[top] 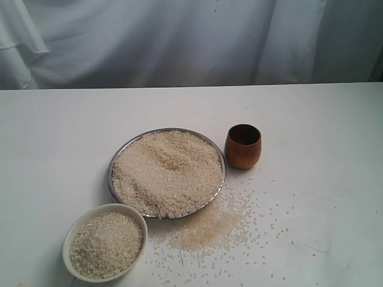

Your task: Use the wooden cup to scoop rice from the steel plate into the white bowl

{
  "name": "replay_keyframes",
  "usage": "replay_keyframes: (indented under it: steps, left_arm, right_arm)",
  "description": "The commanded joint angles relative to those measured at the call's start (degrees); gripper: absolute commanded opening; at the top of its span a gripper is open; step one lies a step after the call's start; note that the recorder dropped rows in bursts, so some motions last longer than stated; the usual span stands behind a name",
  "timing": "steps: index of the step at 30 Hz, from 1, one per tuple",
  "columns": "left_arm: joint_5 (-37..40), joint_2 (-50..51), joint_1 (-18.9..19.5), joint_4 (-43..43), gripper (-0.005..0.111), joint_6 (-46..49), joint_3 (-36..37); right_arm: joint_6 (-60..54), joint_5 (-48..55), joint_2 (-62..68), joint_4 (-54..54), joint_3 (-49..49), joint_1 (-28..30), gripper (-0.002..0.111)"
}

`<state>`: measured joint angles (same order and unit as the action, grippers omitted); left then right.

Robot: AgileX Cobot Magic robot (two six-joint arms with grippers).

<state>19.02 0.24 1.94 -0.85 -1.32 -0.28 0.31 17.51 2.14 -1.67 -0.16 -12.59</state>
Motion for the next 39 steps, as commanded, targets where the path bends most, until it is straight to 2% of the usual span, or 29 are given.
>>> replay_keyframes:
  steps: [1,14,39]
  left_arm:
    - [-0.76,-0.24,0.11,-0.09,0.000,-0.03,0.28]
    - [-0.76,-0.24,0.11,-0.09,0.000,-0.03,0.28]
    - [-0.76,-0.24,0.11,-0.09,0.000,-0.03,0.28]
  right_arm:
    - [0.16,0.39,-0.90,0.78,0.16,0.14,0.000]
    - [0.24,1.46,-2.14,1.21,0.16,5.20,0.000]
    - [0.49,1.46,-2.14,1.21,0.16,5.20,0.000]
